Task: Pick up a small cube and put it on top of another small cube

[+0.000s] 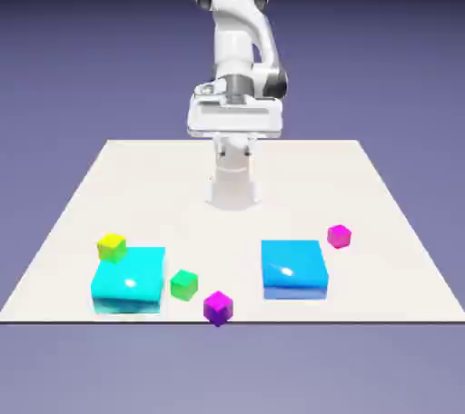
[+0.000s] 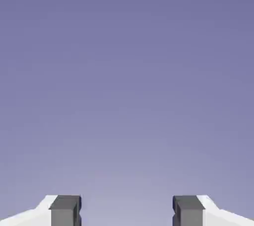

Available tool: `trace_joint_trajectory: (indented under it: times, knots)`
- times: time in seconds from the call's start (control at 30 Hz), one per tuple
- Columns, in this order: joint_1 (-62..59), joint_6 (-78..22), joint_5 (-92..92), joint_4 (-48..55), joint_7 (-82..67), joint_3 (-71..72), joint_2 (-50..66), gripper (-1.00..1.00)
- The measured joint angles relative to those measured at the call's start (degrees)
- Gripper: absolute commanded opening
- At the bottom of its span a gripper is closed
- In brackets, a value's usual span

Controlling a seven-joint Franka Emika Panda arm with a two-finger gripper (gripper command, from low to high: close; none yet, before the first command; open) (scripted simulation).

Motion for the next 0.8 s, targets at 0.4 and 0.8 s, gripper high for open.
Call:
trace_joint_trajectory:
  times: [0.4,0.8]
  knots:
    - [-2.9,-22.8,-19.4,14.9,-12.2,2.1,24.9,0.00]
    - [-5.8,-45.6,-38.7,29.8,-24.4,4.3,49.8,0.00]
